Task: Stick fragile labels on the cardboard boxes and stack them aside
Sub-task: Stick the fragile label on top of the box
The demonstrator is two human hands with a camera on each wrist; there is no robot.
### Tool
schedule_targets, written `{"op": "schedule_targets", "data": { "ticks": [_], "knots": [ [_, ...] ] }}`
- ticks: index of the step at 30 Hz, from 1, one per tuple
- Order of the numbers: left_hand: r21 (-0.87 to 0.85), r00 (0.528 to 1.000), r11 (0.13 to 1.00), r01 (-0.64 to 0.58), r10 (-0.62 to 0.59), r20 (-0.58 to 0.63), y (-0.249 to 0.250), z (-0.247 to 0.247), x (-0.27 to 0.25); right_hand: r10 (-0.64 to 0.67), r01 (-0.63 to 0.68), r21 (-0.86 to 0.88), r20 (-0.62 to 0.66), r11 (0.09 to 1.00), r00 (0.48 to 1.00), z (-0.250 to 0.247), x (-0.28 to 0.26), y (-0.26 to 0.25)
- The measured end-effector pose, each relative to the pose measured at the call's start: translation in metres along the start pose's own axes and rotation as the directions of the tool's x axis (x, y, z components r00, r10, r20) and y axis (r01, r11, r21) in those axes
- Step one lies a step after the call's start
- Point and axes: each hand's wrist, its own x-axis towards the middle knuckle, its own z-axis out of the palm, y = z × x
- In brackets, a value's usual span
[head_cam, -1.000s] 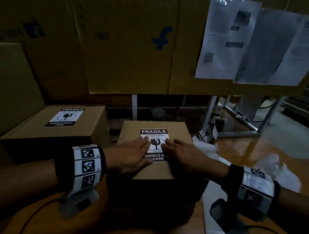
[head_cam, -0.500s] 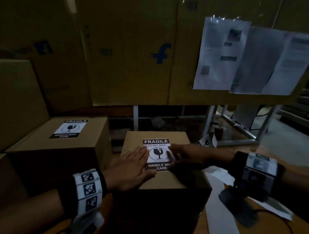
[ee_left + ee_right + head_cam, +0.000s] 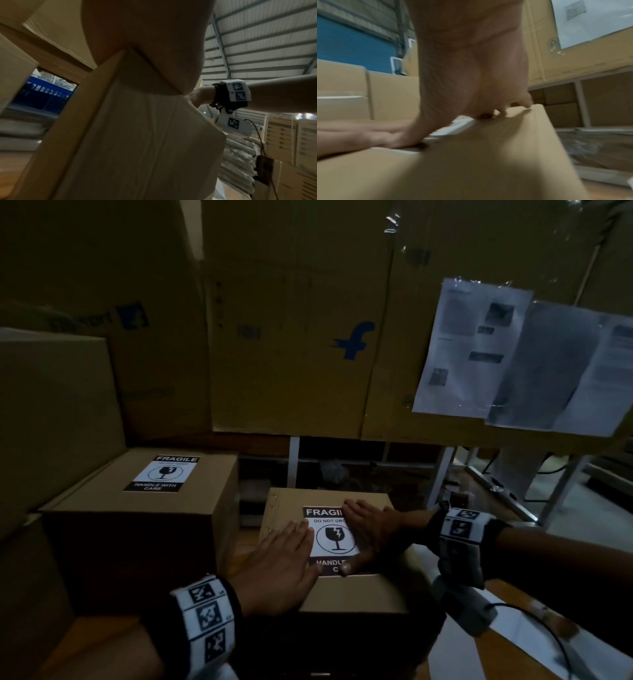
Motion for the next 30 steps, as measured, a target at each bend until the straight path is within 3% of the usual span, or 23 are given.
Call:
{"op": "schedule_targets", "data": {
  "ticks": [4,9,14,19,26,30],
  "knots": [
    [0.093,0.995,0.995,-0.018,0.009,0.101,-0.004,-0.020,0.007,0.044,-0.043,-0.026,0.024,0.999,0.999,0.010,-0.015,-0.007],
    [0.213,0.961,0.975,-0.067,0.005,0.276,-0.001,-0.052,0.035,0.057,-0.054,0.039,-0.054,0.998,0.997,0.038,-0.020,-0.010],
    [0.197,0.974,0.980,-0.028,-0.018,0.228,-0.008,-0.037,0.036,0.012,0.018,0.151,-0.196,0.988,0.981,0.054,-0.033,-0.003],
    [0.103,0.966,0.994,-0.037,0.009,0.258,-0.018,-0.034,0.027,0.092,-0.033,0.214,-0.269,0.976,0.959,0.068,-0.047,0.002],
    [0.226,0.953,0.965,0.134,-0.188,0.237,-0.023,-0.045,-0.002,0.064,0.037,0.264,-0.364,0.964,0.929,0.077,-0.040,0.012],
    [0.211,0.950,0.963,0.167,-0.214,0.225,-0.005,-0.043,-0.027,0.046,0.064,0.266,-0.387,0.962,0.921,0.082,-0.056,0.011]
  ]
}}
